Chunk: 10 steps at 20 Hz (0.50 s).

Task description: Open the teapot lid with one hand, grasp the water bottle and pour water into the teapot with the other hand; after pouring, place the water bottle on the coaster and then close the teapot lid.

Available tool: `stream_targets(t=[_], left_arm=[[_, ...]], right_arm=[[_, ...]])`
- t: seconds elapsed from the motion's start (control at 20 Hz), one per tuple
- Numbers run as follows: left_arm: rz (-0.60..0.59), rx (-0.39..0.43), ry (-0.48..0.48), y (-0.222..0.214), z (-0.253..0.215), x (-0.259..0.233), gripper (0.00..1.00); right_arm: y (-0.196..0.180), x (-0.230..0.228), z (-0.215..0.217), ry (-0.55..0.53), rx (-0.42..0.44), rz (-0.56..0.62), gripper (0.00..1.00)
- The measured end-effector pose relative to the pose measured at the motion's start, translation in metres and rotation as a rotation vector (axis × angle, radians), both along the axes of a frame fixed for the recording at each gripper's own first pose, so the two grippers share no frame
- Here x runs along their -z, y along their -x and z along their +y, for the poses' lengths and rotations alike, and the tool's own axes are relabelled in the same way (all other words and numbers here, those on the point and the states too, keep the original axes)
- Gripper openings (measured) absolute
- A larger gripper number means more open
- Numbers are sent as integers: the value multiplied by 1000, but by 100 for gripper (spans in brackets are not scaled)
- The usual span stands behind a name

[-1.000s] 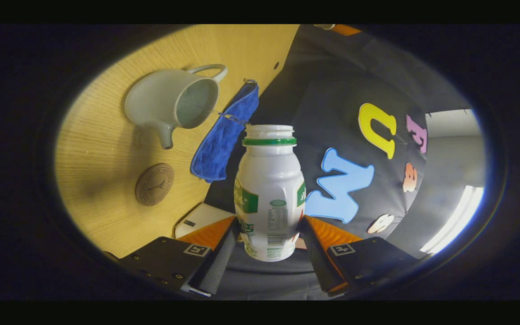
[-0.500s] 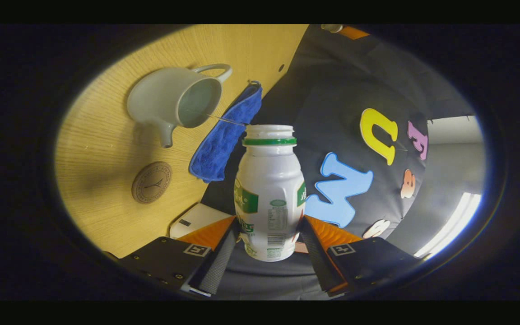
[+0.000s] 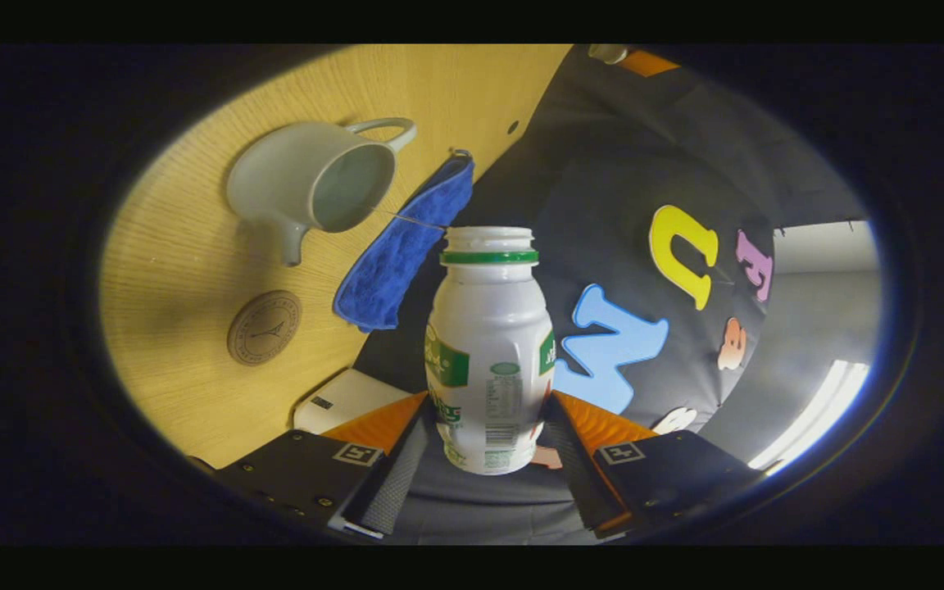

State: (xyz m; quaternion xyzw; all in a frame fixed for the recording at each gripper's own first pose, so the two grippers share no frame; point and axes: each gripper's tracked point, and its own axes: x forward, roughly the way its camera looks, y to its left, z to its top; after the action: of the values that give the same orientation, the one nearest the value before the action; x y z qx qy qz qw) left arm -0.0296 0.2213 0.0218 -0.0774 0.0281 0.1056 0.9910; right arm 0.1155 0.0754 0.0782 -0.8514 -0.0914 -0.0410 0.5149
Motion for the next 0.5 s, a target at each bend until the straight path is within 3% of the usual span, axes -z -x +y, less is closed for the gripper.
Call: stream_targets(t=[0.25,0.5], left_arm=[[1,1,0,0,-1,1,14],[2,1,1,-1,0,1,17]], right_arm=[[-1,-6,1,13,-6,-10,80],[0,-7,-1,-4,-6,-14,80]])
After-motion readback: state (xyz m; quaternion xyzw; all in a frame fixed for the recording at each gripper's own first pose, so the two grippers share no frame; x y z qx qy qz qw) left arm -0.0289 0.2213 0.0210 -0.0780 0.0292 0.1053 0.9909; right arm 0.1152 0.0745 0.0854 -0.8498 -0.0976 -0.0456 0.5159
